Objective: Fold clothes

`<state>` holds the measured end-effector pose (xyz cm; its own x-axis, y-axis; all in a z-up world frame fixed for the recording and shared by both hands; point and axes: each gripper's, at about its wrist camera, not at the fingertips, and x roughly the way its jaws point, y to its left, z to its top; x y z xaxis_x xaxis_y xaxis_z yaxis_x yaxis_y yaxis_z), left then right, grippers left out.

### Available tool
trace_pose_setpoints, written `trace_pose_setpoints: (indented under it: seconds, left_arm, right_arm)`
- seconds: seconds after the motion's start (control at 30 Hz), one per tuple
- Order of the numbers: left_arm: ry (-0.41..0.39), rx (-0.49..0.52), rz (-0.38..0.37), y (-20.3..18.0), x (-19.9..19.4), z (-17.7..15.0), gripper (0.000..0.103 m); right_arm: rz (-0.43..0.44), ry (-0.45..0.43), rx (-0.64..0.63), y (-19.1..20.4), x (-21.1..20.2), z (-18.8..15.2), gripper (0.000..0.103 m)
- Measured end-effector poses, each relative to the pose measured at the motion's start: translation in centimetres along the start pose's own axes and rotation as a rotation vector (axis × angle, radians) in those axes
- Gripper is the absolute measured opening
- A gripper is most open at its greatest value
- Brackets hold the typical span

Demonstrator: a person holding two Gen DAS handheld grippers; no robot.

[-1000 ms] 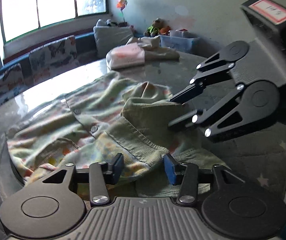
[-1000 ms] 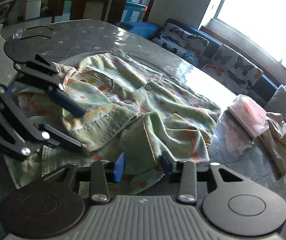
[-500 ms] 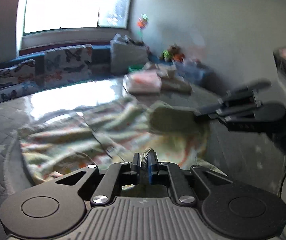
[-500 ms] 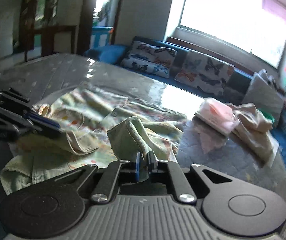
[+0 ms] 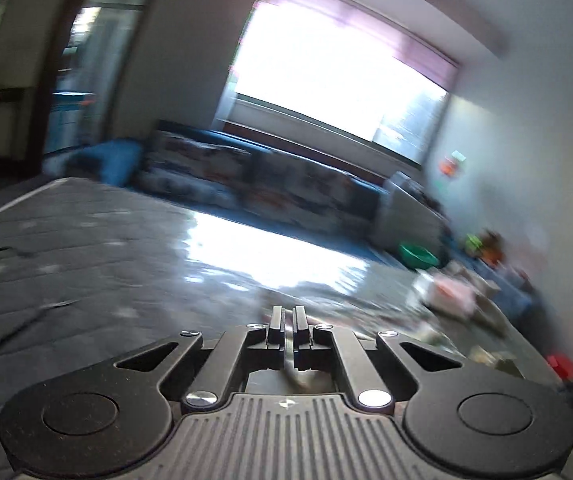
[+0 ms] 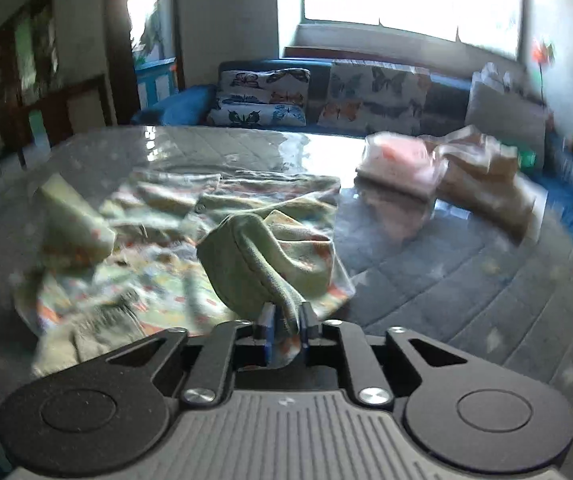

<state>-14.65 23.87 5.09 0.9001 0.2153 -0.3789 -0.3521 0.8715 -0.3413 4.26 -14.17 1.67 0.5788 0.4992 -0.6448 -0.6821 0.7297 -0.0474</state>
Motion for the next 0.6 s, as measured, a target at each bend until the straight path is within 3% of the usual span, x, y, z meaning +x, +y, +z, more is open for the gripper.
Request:
trace_pose_setpoints:
  seconds: [0.07, 0.13, 0.2, 0.37, 0.6]
  left_arm:
    - [0.004, -0.018, 0.038, 1.2, -0.4, -0.2, 0.004]
    - [0.049, -0.011, 0.026, 1.2, -0.1, -0.6, 0.004]
    - [0.093, 0.013, 0.003, 0.4, 0.3, -1.3, 0.006]
    - [0.165, 0.101, -0.065, -4.0, 3.0, -2.3, 0.018]
    - [0.246, 0.322, -0.156, -11.7, 8.2, -4.3, 0.019]
  right_arm:
    - [-0.031, -0.022, -0.086, 1.3, -0.2, 0.2, 0.022]
    - [-0.039, -0.051, -0.149, 2.5, -0.6, 0.6, 0.024]
    - [-0.037, -0.071, -0.188, 3.6, -0.8, 1.1, 0.038]
    - [0.001, -0.066, -0.253, 5.8, 0.0, 1.5, 0.038]
    - [0.057, -0.016, -0.32, 7.9, 1.8, 0.6, 0.037]
